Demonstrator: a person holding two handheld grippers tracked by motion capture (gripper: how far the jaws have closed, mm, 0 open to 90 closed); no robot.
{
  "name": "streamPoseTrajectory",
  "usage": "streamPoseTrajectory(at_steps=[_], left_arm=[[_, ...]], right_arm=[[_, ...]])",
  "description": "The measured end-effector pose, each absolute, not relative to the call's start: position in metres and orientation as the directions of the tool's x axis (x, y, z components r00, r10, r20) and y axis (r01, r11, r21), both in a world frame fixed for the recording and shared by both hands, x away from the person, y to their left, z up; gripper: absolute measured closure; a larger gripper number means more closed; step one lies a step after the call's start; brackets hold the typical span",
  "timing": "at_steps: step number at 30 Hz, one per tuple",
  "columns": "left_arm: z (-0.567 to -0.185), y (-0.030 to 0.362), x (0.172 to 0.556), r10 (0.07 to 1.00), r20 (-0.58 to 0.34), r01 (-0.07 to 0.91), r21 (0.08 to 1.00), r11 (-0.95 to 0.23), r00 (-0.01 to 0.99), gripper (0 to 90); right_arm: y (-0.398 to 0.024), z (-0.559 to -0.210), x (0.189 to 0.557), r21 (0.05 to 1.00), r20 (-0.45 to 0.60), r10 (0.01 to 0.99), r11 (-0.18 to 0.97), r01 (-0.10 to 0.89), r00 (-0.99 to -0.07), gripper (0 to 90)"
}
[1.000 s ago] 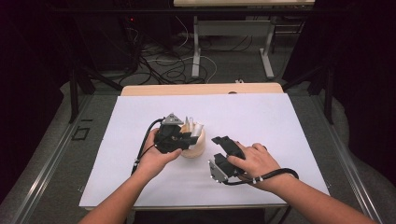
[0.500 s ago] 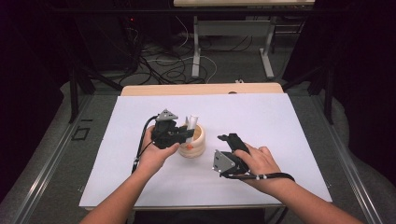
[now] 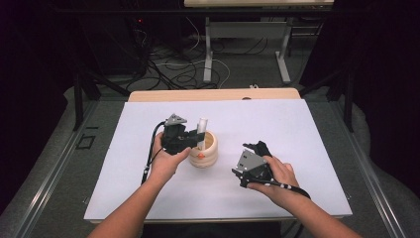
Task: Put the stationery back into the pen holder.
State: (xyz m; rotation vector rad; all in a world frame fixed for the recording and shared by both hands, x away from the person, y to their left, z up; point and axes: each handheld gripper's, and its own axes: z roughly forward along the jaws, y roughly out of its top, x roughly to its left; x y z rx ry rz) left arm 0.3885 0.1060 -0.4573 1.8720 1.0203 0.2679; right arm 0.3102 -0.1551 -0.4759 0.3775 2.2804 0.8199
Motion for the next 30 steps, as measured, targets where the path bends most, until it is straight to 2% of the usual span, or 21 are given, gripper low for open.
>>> streamPoseTrajectory(at_steps=[6, 16, 22, 27, 30], left_arm=[[-0.461, 0.104, 0.393, 0.762, -0.241, 0.546, 0.82, -0.172, 0.602, 70.0], [-0.476, 0.103, 0.398, 0.793, -0.255, 0.572, 0.808, -0.139, 0.554, 70.0], [-0.481, 0.104, 0.398, 0.798, -0.272, 0.589, 0.798, -0.125, 0.538, 70.0], [-0.481, 0.105, 0.397, 0.793, -0.322, 0.625, 0.775, -0.094, 0.518, 69.6], [-0.476, 0.109, 0.392, 0.791, -0.321, 0.605, 0.793, -0.075, 0.52, 64.3]], right_arm=[[-0.168, -0.481, 0.316, 0.697, -0.445, 0.541, 0.71, 0.103, -0.714, 12.0], [-0.183, -0.491, 0.321, 0.789, -0.286, 0.663, 0.573, 0.222, -0.692, 4.3], [-0.188, -0.495, 0.323, 0.803, -0.246, 0.689, 0.539, 0.255, -0.682, 4.3], [-0.191, -0.497, 0.324, 0.814, -0.227, 0.703, 0.517, 0.264, -0.674, 4.3], [-0.194, -0.498, 0.324, 0.816, -0.214, 0.712, 0.507, 0.279, -0.669, 4.3]])
